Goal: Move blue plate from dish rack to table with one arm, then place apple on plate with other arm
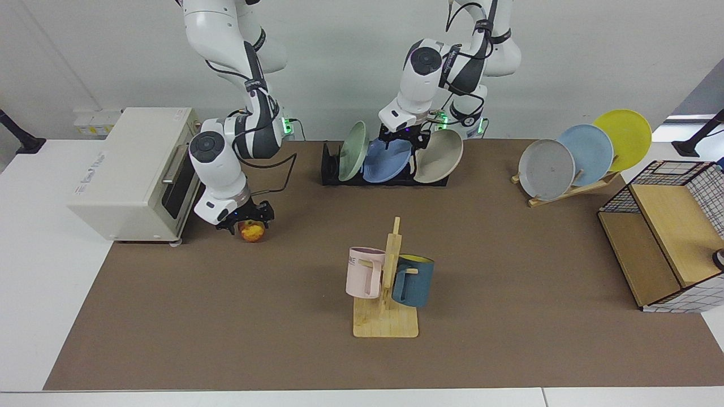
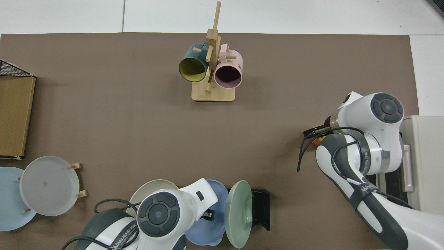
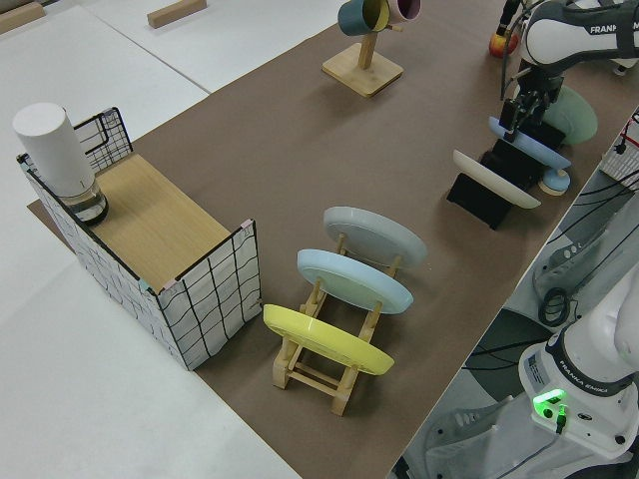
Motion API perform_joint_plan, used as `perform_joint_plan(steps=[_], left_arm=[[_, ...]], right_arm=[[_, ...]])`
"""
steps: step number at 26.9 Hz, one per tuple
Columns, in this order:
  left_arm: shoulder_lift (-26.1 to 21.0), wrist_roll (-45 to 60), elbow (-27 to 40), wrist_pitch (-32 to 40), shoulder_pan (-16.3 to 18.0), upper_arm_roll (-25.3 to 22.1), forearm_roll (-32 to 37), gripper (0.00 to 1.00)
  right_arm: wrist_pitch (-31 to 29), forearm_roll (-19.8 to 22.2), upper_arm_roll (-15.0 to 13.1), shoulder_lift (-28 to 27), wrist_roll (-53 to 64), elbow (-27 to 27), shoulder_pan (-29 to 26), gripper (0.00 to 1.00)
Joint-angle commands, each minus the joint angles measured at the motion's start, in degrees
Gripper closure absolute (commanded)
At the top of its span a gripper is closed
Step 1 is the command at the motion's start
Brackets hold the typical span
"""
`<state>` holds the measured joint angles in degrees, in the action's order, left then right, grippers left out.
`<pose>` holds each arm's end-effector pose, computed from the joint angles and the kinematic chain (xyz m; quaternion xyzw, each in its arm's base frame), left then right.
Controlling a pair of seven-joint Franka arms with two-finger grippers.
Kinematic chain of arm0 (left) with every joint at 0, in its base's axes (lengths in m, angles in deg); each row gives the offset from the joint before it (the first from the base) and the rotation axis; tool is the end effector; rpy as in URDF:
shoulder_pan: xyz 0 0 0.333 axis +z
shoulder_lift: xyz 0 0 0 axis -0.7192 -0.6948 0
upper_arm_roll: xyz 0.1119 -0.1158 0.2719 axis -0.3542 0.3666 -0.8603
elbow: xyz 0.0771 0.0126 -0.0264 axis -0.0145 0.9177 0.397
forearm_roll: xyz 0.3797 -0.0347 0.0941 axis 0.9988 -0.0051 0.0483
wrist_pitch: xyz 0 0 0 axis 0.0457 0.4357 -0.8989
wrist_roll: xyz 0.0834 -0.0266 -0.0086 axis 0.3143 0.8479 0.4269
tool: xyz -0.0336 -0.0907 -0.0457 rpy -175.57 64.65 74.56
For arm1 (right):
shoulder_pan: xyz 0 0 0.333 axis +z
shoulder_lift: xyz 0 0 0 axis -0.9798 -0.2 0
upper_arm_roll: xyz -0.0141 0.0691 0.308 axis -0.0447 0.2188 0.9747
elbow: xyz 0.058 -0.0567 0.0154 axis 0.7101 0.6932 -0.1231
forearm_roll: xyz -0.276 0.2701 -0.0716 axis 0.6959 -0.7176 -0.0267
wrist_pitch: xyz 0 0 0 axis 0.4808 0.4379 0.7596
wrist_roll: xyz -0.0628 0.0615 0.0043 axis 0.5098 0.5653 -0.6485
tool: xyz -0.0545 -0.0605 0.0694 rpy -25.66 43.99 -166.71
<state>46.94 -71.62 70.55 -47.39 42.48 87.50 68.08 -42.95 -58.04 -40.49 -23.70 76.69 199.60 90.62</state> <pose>0.3337 -0.3047 0.3970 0.9897 -0.1217 -0.0658 0.0371 0.5606 0.0517 0.3189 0.9950 0.0993 -0.0144 0.0015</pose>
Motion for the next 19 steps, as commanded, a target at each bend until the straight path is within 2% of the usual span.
perform_joint_plan(steps=[1,3,7,8,11,14,16,19], left_arm=[[3.57,1.49,5.5,-6.25,0.25,2.59,-1.25,0.15],[3.57,1.49,5.67,-6.61,0.25,2.86,-1.25,0.19],[3.48,1.58,5.67,-6.35,0.43,2.86,-1.25,0.66],[3.39,1.49,5.67,-6.26,0.43,2.86,-1.16,0.75],[3.3,0.96,5.32,-5.73,0.43,2.86,-1.16,0.9],[3.3,0.52,5.15,-4.77,0.52,2.68,-0.98,1.0],[3.3,0.43,4.71,-3.63,0.52,2.51,-0.55,1.0],[3.3,0.35,2.87,-0.73,1.13,1.98,-0.11,1.0]], right_arm=[[-1.86,-0.95,0.11,0.69,-1.3,2.56,-0.12,0.0],[-1.95,-0.95,0.11,0.69,-1.21,3.18,-0.12,0.0],[-2.04,-0.95,0.11,0.69,-0.69,3.27,-0.29,0.0],[-2.04,-0.86,0.11,0.69,-0.6,3.27,-0.38,0.0],[-2.13,-0.86,0.11,0.6,-0.6,3.36,-0.56,0.0],[-3.26,-0.77,0.11,0.51,-0.25,3.36,-0.65,0.01],[-3.71,-0.77,0.11,0.43,0.11,3.45,-0.65,0.04],[-3.88,-0.77,0.11,-0.1,0.37,3.45,-0.82,0.21]])
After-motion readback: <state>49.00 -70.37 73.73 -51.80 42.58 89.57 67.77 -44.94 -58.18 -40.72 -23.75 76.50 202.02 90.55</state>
